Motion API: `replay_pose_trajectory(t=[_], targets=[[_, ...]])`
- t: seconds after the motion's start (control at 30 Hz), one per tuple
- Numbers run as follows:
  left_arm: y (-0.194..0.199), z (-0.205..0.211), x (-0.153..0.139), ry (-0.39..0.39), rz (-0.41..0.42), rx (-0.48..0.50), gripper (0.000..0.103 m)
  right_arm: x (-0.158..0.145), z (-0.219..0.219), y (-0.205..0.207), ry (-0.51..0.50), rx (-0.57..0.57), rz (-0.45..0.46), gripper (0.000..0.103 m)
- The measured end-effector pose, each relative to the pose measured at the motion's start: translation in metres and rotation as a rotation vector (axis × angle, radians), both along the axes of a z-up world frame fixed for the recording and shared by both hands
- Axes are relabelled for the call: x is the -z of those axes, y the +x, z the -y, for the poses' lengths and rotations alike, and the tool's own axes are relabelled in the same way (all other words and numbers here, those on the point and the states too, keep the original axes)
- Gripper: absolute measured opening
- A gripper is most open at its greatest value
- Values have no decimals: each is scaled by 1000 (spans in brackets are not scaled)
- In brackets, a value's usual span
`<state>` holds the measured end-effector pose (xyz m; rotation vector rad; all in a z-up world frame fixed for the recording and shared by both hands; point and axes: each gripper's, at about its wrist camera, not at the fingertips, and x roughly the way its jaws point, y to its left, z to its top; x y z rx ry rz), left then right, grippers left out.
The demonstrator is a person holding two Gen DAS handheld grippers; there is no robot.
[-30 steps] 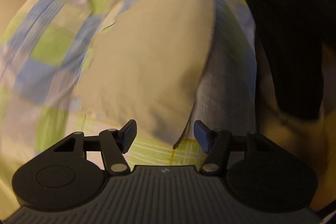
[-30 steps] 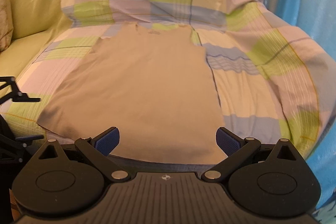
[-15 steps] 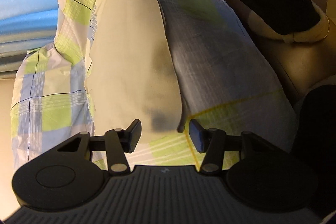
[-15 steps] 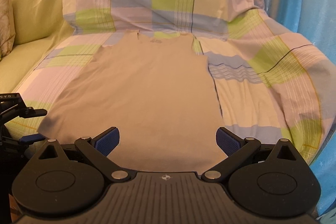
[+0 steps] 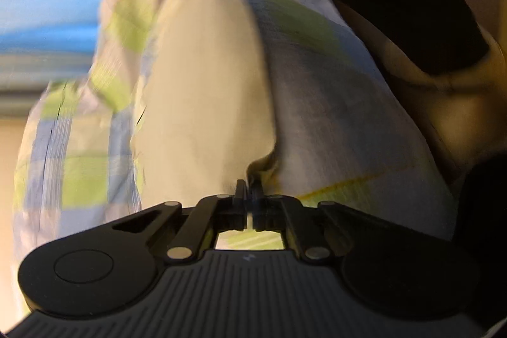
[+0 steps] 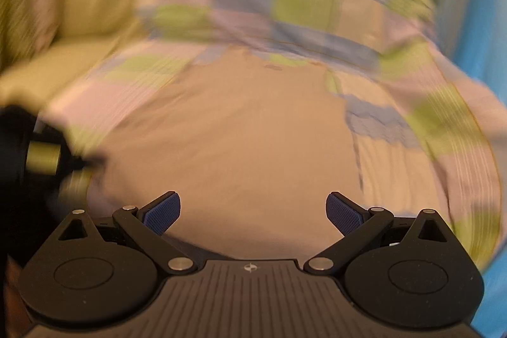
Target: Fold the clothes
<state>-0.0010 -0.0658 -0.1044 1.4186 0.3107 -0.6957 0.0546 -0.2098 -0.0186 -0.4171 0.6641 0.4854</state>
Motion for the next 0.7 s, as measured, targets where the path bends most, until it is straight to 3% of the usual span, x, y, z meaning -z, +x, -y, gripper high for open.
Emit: replay_pose_trajectory(t=[0.1, 0.2, 0.33, 0.4, 0.6, 0.7], targets=[[16, -1, -36, -214, -104, -132, 2, 10, -26, -14, -72, -106, 28, 95], [25, -1, -57, -294, -133, -173, 2, 26, -64, -22, -144, -225, 73, 88], [30, 0, -76, -340, -158, -193, 2, 50, -107, -24, -244, -311, 161, 68], [29, 1, -80, -347, -168, -191, 2, 61, -120, -18, -279, -323, 179, 52], [27, -6, -81, -388, -197, -219, 2, 83, -120, -6, -355, -321, 168, 47], [27, -11, -80, -388, -189, -225, 2, 90, -106, -6, -447, -287, 192, 47]])
